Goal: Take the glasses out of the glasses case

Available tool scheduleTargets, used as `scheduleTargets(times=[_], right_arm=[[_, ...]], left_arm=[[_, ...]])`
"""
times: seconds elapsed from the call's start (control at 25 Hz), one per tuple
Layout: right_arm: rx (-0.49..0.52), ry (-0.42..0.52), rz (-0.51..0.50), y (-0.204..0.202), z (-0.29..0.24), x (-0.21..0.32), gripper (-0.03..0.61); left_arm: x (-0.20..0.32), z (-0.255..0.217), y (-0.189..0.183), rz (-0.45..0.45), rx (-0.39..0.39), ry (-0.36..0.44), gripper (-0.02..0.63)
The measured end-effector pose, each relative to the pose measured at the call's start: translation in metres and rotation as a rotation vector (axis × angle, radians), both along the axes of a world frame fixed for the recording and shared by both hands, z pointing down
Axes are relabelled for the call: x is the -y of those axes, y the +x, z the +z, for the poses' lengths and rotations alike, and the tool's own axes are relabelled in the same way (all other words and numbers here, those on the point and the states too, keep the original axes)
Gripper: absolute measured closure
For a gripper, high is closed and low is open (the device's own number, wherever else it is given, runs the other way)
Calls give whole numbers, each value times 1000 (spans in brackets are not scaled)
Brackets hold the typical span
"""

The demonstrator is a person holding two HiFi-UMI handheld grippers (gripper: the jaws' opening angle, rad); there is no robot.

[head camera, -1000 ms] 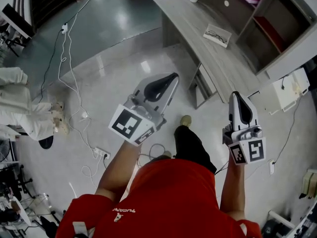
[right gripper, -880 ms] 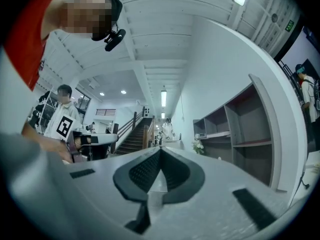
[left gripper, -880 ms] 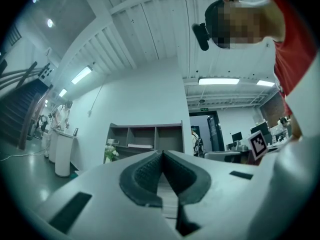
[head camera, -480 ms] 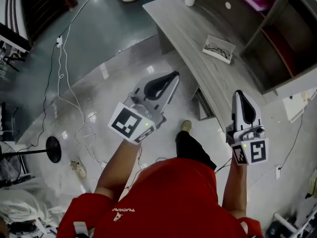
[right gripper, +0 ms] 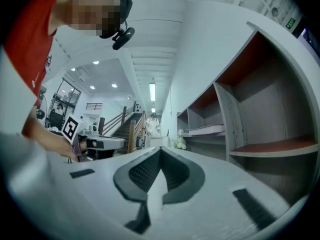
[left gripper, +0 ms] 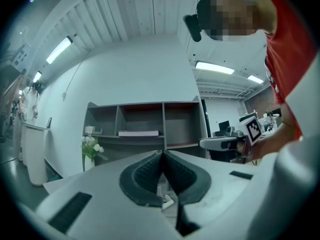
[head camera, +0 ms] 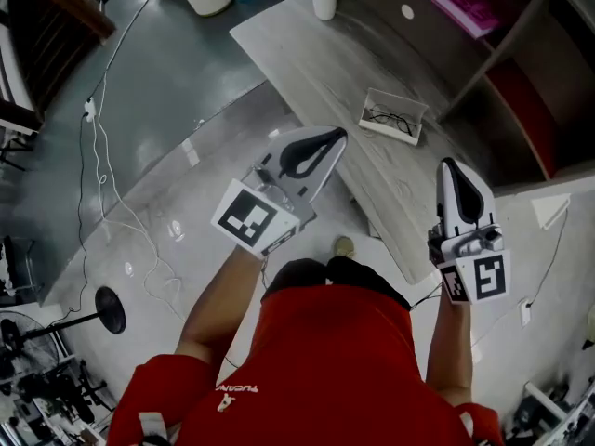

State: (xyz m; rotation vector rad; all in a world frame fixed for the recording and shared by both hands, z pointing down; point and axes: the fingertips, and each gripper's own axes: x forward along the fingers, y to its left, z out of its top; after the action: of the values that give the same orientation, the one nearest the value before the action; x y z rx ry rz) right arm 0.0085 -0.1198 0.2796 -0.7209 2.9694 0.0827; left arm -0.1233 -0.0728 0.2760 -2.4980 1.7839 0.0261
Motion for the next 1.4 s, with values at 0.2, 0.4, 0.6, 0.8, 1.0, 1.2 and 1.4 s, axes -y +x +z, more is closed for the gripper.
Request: scheduleTargets(times=[0.2,0.4,0.6,0.8,1.0,1.2,1.4], right_arm=[[-26,-9,29,-11,4,23,574],[-35,-14,111,-17,8,47,574],[-40,-28,232,-21,15,67,574],[-51,-38,356,-21,16,76,574],[-65,-54,432,-19,20,79,574],[-86,-73,480,-17,28,78,574],[-98,-98,514,-8,37,78,574]], left_arm=[[49,20,2,105,60,-80,603],[98,41,6,227,108,-122,603],[144,83,14,378,181,-195,603],[172,117,26,532,264,-290,601],[188,151,32,621,333,-390,600],[198,188,35,699,412,-494,600],[209,218,38,738,487,-581,520]])
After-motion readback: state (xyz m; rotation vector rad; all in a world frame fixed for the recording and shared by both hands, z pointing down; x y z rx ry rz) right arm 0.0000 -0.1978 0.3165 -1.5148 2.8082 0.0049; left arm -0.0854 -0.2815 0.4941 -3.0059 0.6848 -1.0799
